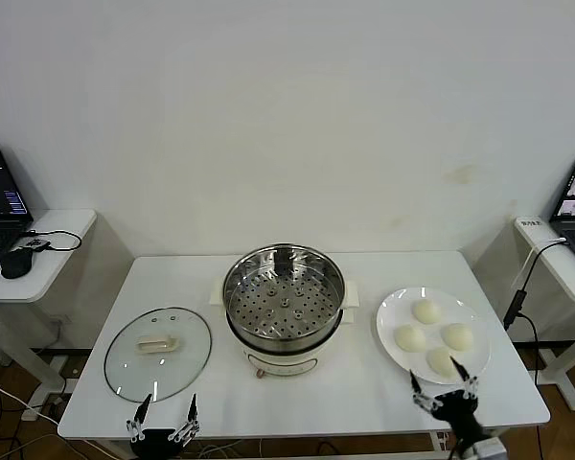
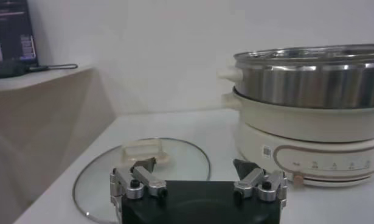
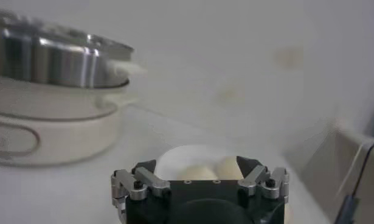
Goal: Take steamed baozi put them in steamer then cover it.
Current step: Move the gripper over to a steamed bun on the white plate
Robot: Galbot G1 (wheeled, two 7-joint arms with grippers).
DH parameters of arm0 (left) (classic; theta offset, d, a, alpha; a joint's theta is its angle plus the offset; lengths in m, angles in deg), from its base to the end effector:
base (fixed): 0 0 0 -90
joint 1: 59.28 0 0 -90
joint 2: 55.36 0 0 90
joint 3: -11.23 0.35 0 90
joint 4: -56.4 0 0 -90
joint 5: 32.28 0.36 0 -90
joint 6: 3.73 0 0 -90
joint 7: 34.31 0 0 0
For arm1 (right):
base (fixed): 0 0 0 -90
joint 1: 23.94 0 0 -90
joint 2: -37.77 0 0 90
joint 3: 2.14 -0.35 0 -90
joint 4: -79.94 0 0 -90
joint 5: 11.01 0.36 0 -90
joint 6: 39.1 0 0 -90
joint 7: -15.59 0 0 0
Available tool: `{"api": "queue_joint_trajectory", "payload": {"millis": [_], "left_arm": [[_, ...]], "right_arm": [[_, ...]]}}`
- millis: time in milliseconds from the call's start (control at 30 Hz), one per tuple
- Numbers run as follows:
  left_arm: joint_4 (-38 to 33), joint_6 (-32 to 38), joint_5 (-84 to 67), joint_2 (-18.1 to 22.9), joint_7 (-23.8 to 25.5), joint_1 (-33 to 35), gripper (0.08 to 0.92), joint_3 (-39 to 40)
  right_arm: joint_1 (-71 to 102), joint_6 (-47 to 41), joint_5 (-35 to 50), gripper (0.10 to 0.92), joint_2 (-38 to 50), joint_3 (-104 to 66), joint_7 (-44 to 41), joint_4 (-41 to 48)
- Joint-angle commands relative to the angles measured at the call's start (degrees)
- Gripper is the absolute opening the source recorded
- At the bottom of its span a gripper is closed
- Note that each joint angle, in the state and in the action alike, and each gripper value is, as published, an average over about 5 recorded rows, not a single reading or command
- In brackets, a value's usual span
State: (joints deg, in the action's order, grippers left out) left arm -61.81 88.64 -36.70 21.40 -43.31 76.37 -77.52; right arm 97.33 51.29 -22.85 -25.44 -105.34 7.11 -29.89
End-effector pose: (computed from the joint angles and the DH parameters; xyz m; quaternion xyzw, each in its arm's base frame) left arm 0.0954 0.0344 -0.3503 0.0047 -0.9898 -0.0566 0.1303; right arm 0.1943 -0.1717 -0.3152 0.0757 -0.9298 0.3480 0.0924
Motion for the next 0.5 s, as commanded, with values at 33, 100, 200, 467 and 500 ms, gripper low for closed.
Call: {"api": "queue_joint_trajectory", "payload": {"millis": [33, 100, 200, 467, 500], "left_arm": [[-0.1, -0.7, 2.4, -0.4, 1.5, -0.9, 0.823, 0.0], [-0.1, -0.6, 2.7, -0.2, 1.6, -1.0, 0.823, 0.2], [-0.1, -0.6, 3.1, 0.0, 1.6, -1.2, 0.823, 0.2], [-0.3, -0.7, 4.7, 0.4, 1.7, -1.7, 0.823, 0.0], [-0.3, -0.7, 4.9, 0.6, 1.6, -1.8, 0.823, 0.0]], "right_arm": [[-3.9, -1.7, -9.0, 0.823, 7.2, -2.9, -0.3, 0.7], [-5.8, -2.4, -11.6, 0.823, 10.3, -2.7, -1.2, 2.3], [-10.2, -4.4, -15.5, 0.823, 16.3, -1.9, -6.0, 5.5], [-28.3, -4.5, -17.8, 0.823, 31.8, 9.7, -23.5, 17.7], [-30.9, -4.5, -17.4, 0.823, 32.8, 12.1, -25.4, 19.3]]}}
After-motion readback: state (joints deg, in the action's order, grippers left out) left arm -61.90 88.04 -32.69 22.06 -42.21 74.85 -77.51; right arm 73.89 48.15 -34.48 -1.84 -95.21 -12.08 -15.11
